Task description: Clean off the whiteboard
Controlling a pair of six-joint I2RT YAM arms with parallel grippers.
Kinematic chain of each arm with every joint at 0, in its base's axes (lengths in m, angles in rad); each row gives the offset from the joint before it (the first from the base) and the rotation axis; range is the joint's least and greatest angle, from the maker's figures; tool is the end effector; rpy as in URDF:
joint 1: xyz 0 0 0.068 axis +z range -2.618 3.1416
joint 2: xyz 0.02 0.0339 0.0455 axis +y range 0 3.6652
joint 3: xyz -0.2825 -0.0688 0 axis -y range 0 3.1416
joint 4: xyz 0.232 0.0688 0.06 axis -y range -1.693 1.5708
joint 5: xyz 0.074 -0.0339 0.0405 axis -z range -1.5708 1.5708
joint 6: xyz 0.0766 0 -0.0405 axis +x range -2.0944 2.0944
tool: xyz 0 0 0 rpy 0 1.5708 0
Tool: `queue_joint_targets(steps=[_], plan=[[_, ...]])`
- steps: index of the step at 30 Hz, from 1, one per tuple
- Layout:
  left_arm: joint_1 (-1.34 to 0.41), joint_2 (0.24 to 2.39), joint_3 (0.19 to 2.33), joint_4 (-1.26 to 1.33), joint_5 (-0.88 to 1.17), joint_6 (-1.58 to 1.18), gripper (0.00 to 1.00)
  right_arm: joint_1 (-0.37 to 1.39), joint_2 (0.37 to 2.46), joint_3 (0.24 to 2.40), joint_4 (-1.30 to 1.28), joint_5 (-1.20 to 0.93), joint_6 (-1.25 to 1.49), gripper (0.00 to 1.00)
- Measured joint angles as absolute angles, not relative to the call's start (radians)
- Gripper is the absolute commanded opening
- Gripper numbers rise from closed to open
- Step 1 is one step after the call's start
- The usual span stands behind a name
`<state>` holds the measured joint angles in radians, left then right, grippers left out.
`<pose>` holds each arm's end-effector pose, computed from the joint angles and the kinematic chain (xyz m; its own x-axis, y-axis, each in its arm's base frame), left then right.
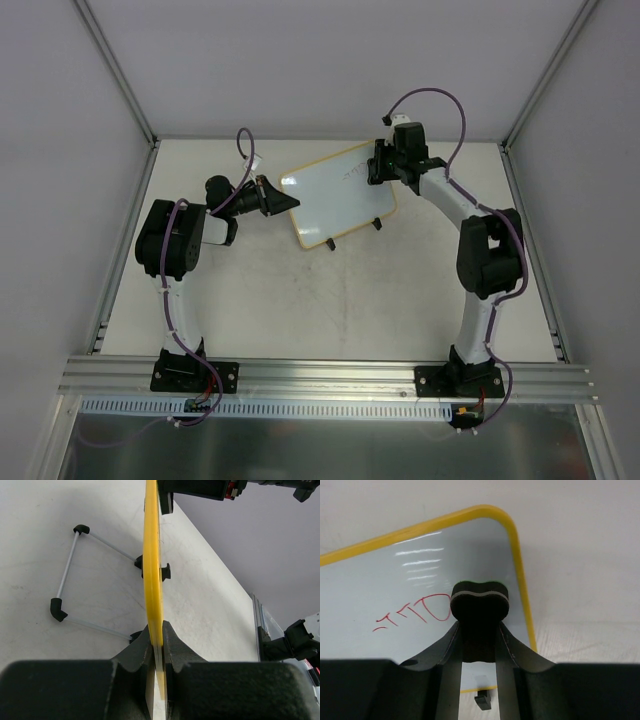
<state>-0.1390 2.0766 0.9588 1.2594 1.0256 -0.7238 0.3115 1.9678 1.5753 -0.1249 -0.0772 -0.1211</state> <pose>0.4118 -0.1237 0.1943 -0.4980 -0.2771 -0.8217 0.7745 0.2840 -0.5652 0.4715 0.1580 0.2663 -0.4228 -0.2627 -0.8673 -0.4235 0.9034 -0.0671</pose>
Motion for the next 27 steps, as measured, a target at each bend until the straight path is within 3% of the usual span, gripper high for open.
queue_joint_targets(steps=[18, 27], plan=[[-0.136, 2.085, 0.959, 1.25, 1.013, -0.741, 0.0, 0.63, 2.024, 1.663, -0.139, -0.009, -0.143, 0.0], [-0.136, 2.086, 0.959, 1.25, 1.01, -0.743, 0.0, 0.638, 2.026, 1.663, -0.14, -0.016, -0.142, 0.0]])
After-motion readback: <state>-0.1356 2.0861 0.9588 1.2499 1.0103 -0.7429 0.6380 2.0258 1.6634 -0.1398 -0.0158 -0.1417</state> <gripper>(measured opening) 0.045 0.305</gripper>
